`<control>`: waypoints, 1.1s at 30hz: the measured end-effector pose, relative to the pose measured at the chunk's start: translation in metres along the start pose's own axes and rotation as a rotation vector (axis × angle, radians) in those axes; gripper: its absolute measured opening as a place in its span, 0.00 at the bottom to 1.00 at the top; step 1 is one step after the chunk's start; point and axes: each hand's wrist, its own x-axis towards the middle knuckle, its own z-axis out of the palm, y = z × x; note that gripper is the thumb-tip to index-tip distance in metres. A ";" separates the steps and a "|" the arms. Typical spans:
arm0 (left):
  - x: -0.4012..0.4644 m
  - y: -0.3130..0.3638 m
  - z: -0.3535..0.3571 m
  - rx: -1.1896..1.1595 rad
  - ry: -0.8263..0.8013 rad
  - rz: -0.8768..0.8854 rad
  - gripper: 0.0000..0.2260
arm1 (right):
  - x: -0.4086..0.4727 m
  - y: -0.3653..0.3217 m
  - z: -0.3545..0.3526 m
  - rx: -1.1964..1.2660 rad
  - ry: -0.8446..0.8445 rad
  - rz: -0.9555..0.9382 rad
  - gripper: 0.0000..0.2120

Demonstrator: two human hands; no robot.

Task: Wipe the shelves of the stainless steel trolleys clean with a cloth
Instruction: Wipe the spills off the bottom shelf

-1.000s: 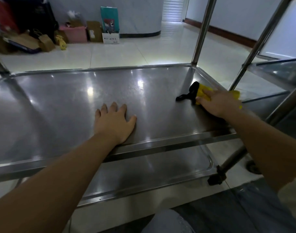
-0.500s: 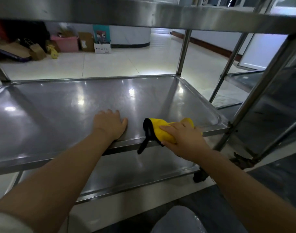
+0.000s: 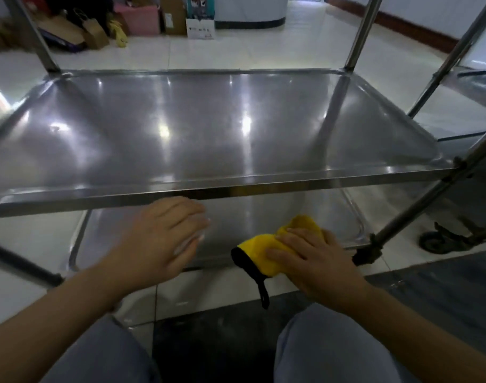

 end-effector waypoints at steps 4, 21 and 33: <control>-0.044 -0.018 0.046 0.039 -0.264 -0.140 0.22 | 0.027 -0.013 0.057 0.111 -0.120 0.098 0.23; -0.174 -0.153 0.166 0.034 -0.945 -1.150 0.52 | 0.071 -0.012 0.214 0.123 -0.495 0.451 0.30; -0.187 -0.164 0.172 0.013 -1.005 -1.143 0.51 | 0.199 -0.181 0.234 0.203 -0.369 0.149 0.25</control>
